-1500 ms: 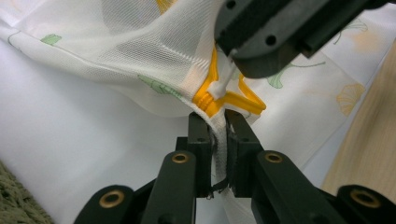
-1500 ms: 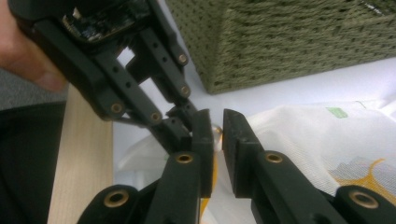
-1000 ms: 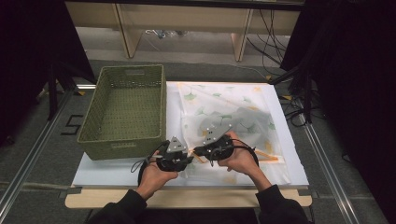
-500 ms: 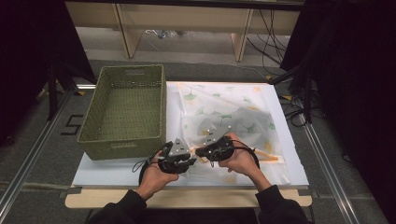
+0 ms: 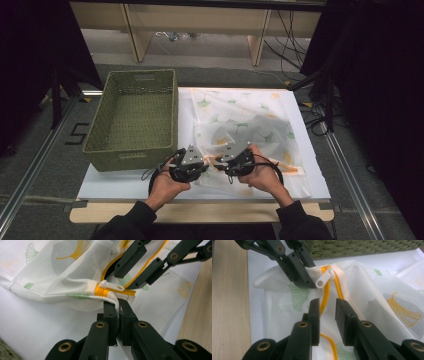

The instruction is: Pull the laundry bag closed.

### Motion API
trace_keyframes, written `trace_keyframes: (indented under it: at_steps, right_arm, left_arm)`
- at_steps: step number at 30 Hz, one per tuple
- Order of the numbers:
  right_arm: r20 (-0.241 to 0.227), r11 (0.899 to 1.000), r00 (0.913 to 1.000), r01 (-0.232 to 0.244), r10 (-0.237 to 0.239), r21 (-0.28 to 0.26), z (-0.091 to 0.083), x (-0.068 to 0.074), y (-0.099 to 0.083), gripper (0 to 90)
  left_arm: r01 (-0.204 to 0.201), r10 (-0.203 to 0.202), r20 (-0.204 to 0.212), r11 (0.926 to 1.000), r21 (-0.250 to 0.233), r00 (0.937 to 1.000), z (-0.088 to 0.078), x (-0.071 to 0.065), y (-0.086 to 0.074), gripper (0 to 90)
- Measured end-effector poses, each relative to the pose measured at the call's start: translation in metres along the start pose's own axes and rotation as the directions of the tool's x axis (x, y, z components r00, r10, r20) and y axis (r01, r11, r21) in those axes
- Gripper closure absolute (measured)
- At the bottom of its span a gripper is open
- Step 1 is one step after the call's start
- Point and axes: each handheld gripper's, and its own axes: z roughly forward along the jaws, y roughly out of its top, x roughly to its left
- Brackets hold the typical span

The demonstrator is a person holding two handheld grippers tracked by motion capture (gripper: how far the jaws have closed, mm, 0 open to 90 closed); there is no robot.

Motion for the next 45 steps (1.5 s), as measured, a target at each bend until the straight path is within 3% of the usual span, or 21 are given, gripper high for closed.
trace_keyframes:
  at_steps: [2, 7, 12, 16, 18, 20, 21, 25, 32, 38, 45]
  right_arm:
    - [-0.011, 1.0, 0.9999, 0.005, -0.005, -0.011, 0.0008, 0.0015, 0.0012, 73.6]
    - [0.017, 1.0, 0.9997, 0.017, -0.017, -0.02, 0.0014, 0.0005, 0.0012, 72.8]
    - [0.013, 0.999, 0.9994, 0.033, -0.033, -0.013, 0.0013, 0.0018, 0.002, 72.6]
    - [0.003, 1.0, 0.9999, 0.012, -0.012, 0.006, 0.0019, 0.0031, 0.0024, 71.4]
    - [0.021, 1.0, 0.9995, 0.025, -0.024, -0.008, 0.0022, 0.0015, 0.0021, 71.1]
    - [0.03, 1.0, 0.9995, 0.006, -0.006, -0.008, 0.0008, 0.0013, 0.0024, 71.2]
    - [0.028, 0.999, 0.9994, 0.024, -0.023, -0.022, 0.0009, 0.0007, 0.0021, 71.2]
    - [0.02, 0.998, 0.9998, 0.003, -0.002, -0.057, -0.0006, -0.0011, 0.0031, 71.4]
    - [0.024, 0.999, 0.9995, 0.02, -0.019, -0.044, 0.0026, 0.0006, 0.0035, 74.3]
    - [-0.007, 0.999, 1.0, 0.004, -0.004, -0.05, 0.0052, 0.0004, 0.0011, 76.3]
    - [0.005, 0.998, 1.0, 0.001, 0.0, -0.062, 0.0051, -0.0004, 0.0006, 79.4]
  left_arm:
    - [-0.01, 0.01, 0.009, 0.9999, 0.003, 0.9999, 0.0004, 0.0002, 0.0009, 86.2]
    - [-0.041, 0.041, 0.012, 0.9988, 0.027, 0.9991, 0.0035, 0.0002, 0.0009, 85.9]
    - [-0.043, 0.042, 0.015, 0.9985, 0.035, 0.999, 0.0056, -0.0002, 0.0014, 85.9]
    - [-0.026, 0.025, 0.021, 0.9992, 0.03, 0.9995, 0.0066, 0.001, 0.0012, 85.8]
    - [-0.037, 0.037, 0.019, 0.9988, 0.032, 0.9991, 0.0068, 0.0013, 0.0013, 85.7]
    - [-0.049, 0.048, 0.022, 0.9982, 0.035, 0.9986, 0.0071, 0.0013, 0.0016, 85.6]
    - [-0.035, 0.034, 0.016, 0.9986, 0.04, 0.9993, 0.0073, 0.0005, 0.0014, 85.5]
    - [-0.033, 0.033, 0.019, 0.9987, 0.038, 0.9993, 0.0074, 0.0, 0.0014, 85.3]
    - [-0.039, 0.039, 0.025, 0.9985, 0.039, 0.9989, 0.0071, -0.0003, 0.0013, 85.1]
    - [-0.02, 0.019, 0.033, 0.9994, 0.03, 0.9993, 0.0067, -0.0018, 0.0014, 84.6]
    - [-0.043, 0.042, 0.036, 0.9984, 0.035, 0.9985, 0.0076, -0.0024, 0.0014, 84.3]
